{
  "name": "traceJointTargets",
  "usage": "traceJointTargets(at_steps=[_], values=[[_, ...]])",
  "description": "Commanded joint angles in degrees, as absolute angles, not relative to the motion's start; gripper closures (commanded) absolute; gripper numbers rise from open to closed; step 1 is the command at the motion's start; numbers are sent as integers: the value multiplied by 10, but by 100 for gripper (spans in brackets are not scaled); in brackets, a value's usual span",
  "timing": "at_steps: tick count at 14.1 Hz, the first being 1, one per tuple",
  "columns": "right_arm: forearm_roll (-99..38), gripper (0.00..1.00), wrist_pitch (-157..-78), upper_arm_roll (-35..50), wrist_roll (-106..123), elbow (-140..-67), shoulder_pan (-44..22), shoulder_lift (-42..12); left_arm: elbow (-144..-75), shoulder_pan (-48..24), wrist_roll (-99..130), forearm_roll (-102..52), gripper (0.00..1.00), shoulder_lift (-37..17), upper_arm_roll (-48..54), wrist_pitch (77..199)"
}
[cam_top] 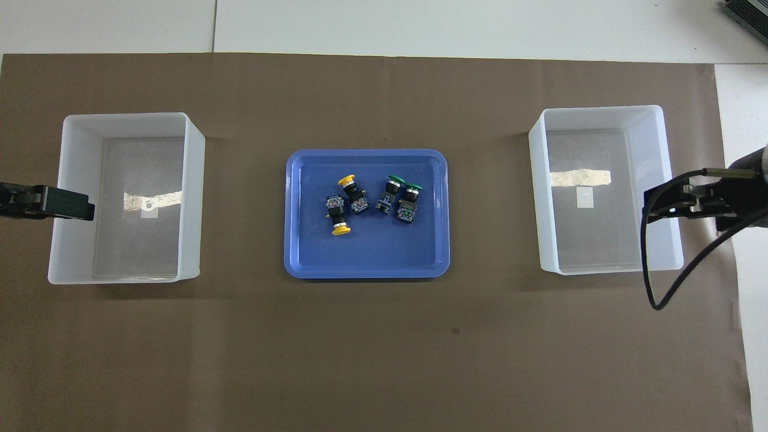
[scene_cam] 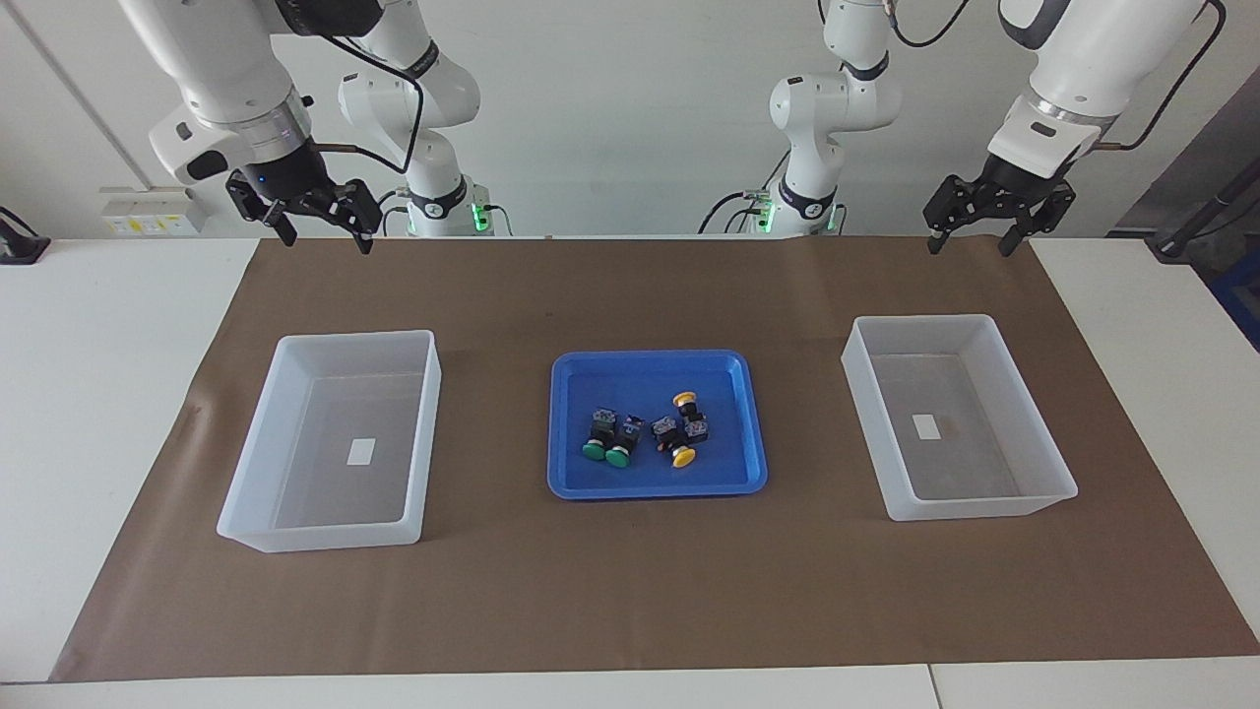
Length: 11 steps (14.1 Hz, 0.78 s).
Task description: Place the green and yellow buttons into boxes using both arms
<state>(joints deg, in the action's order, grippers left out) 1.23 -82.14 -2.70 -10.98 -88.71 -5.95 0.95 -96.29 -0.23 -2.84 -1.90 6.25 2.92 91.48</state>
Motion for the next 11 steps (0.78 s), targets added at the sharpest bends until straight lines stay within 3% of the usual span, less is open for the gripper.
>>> traceJointTargets(at_steps=[1, 8, 11], values=[[19, 0, -824, -27, -105, -904, -60, 25, -976, -4, -33, -27, 0, 74, 31, 923], [19, 0, -825, -27, -101, -904, -54, 25, -983, 2, -29, -26, 0, 75, 32, 939], [19, 0, -825, -27, -102, -904, -54, 25, -1070, -31, 17, -28, 0, 107, 38, 1024]])
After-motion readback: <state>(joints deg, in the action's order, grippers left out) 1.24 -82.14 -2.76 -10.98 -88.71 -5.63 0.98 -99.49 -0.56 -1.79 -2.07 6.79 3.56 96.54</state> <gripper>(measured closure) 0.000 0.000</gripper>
